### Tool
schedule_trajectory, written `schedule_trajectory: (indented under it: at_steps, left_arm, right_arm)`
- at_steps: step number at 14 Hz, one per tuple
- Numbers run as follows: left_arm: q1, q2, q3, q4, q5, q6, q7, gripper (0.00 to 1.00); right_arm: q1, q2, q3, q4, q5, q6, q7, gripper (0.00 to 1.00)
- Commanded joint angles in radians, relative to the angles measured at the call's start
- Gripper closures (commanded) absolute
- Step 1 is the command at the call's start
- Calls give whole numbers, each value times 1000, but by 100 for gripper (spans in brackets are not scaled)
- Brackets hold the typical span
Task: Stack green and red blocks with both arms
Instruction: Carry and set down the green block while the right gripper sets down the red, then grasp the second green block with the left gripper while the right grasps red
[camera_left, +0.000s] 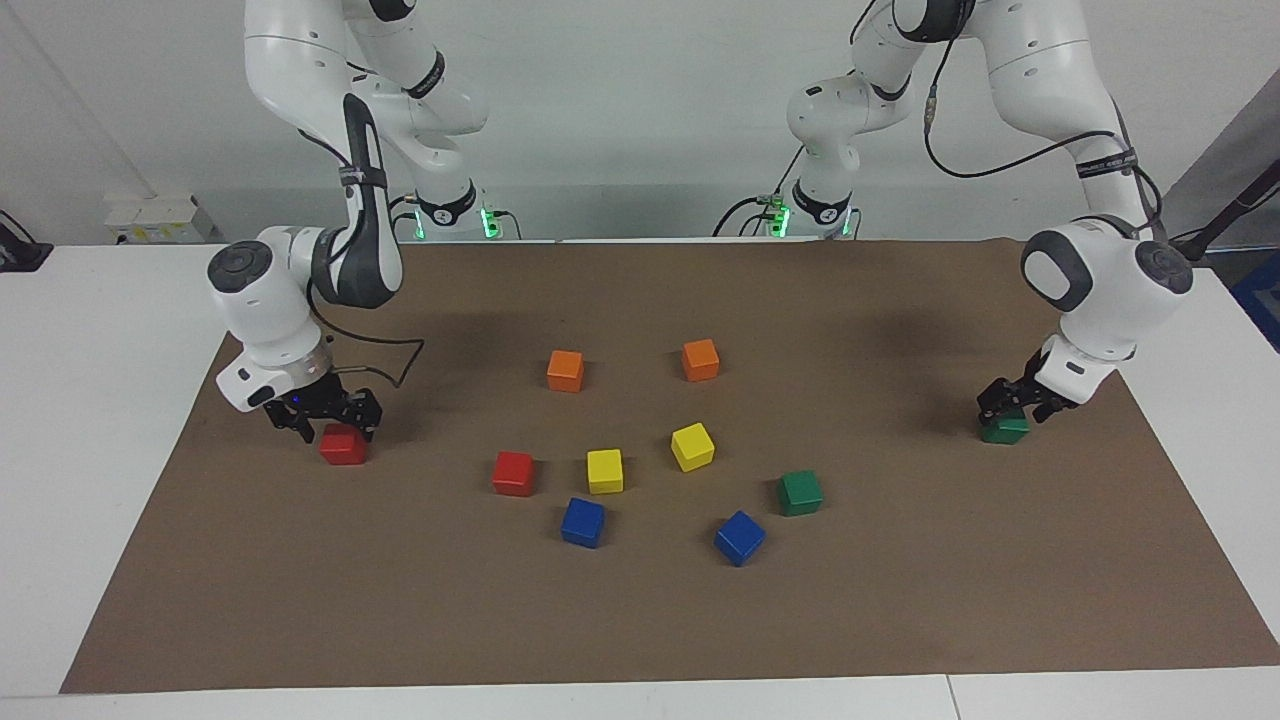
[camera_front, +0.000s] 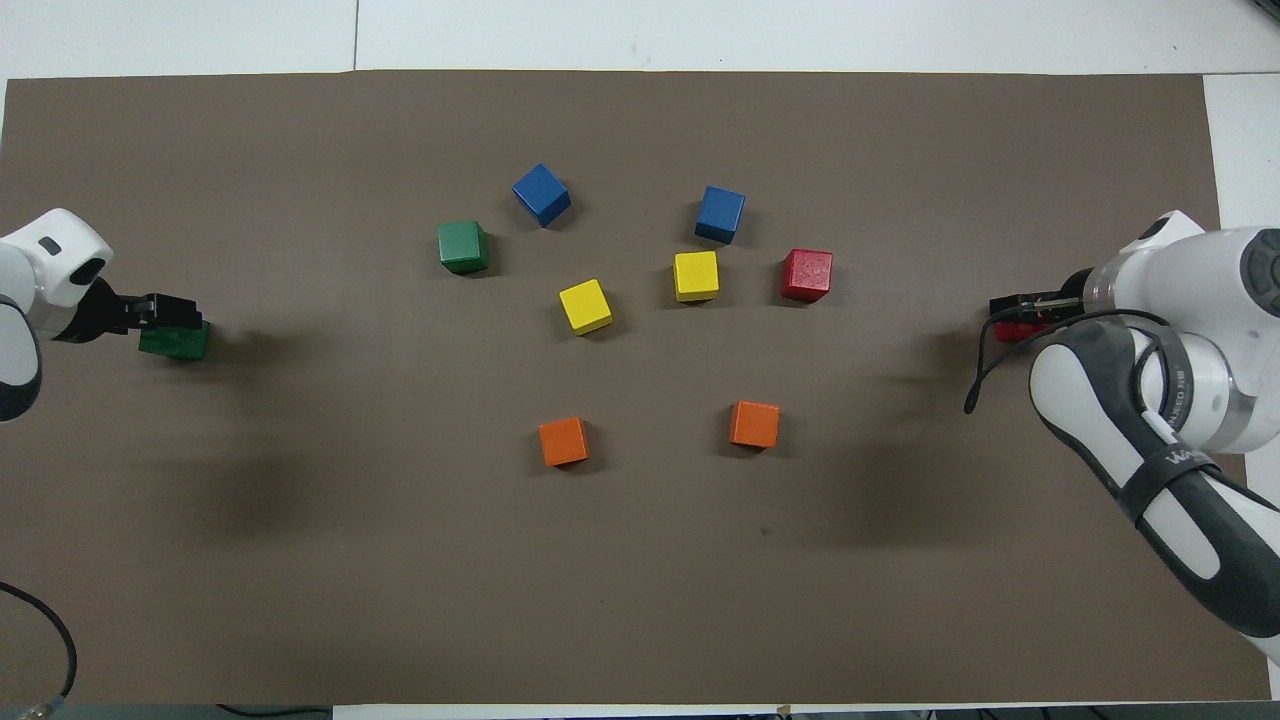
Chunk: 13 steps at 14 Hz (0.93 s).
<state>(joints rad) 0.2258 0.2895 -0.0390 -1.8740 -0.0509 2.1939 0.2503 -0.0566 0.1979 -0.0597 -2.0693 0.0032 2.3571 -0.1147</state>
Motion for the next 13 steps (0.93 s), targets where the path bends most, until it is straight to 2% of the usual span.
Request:
schedule_trajectory:
  at_steps: [1,3,5,7,9,13]
  left_arm:
    - [-77,4,8,136,9,-141,-103,0]
    - [-169,22,10,191,13,-184,-245,0]
    - [-255,36,8,228,11,-206,-365,0]
    - [-339,74,8,269,9,-223,-477,0]
    - [-420,160,10,360,8,-223,-595,0]
    - [-477,244,10,412,8,-188,-622,0]
  right_arm:
    - [6,-54,8,119,20,-203,-7,0]
    - [52,-45,9,251,35,-333,87,0]
    - [134,-26,9,337,31,-364,281,0]
    - [234,13,8,382,6,-337,445,2]
    - [308,78,8,434,-34,-309,603,3]
    - [333,153,9,420,-42,-184,638,4]
